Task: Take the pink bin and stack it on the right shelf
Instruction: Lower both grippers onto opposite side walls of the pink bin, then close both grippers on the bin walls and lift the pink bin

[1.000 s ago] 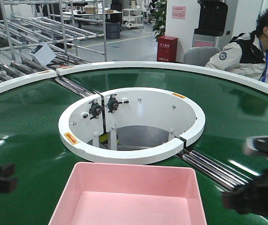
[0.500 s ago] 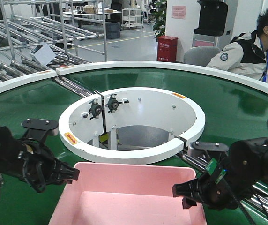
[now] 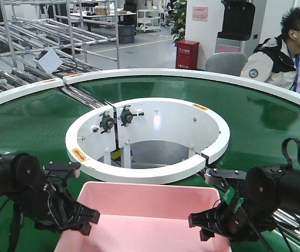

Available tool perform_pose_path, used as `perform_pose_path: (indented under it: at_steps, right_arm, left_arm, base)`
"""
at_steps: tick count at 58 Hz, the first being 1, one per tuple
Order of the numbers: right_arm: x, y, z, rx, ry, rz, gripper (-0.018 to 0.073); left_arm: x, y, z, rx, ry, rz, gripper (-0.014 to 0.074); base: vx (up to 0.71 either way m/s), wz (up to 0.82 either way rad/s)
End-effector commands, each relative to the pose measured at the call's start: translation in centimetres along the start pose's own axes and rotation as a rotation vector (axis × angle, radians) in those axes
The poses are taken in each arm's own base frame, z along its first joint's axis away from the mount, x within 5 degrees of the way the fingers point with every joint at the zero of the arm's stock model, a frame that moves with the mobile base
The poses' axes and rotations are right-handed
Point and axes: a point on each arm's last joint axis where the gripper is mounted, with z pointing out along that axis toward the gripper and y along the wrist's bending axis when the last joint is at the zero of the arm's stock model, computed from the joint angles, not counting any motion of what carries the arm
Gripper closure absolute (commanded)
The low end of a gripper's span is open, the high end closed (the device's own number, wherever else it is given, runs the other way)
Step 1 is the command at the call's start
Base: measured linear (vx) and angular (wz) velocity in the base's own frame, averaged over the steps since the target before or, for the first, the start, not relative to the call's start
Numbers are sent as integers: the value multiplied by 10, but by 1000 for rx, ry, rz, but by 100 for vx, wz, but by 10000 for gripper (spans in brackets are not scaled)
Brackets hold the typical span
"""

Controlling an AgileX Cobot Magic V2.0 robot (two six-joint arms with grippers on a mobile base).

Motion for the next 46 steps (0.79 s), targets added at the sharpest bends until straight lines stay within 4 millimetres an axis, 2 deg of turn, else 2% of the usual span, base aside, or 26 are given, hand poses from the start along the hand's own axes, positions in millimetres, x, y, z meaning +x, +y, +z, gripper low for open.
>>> perform_pose_path:
  at_steps: [1, 6, 13, 24, 26, 28, 34, 46]
  right_arm:
    - [-16, 7, -24, -53, -125, 18, 118]
    - [-17, 8, -24, -66, -136, 34, 158]
    - [-17, 7, -24, -69, -135, 69, 284]
    - [-14, 7, -28, -61, -101, 57, 550]
    - [-15, 7, -31, -58, -98, 45, 575]
    - [-16, 8, -36, -57, -100, 33, 574]
    - [-24, 11, -58, -65, -138, 7, 572]
    - [-36, 17, -129, -116, -311, -8, 569]
  left_arm:
    - [-10, -7, -21, 22, -82, 3, 117]
    - [-10, -7, -21, 23, -84, 1, 130]
    - [-8, -7, -21, 25, -61, 2, 221]
    - [-9, -10, -26, 44, -73, -13, 507]
    - [-9, -11, -30, 52, -89, -18, 563]
    - [-10, -12, -36, 55, -105, -18, 607]
    - [-11, -17, -61, 65, -176, -9, 605]
    - [-2, -28, -138, 88, -381, 19, 601]
  base:
    - [0, 0]
    - [0, 0]
    - [0, 0]
    - [0, 0]
    - [0, 0]
    - [0, 0]
    - [0, 0]
    - [0, 0]
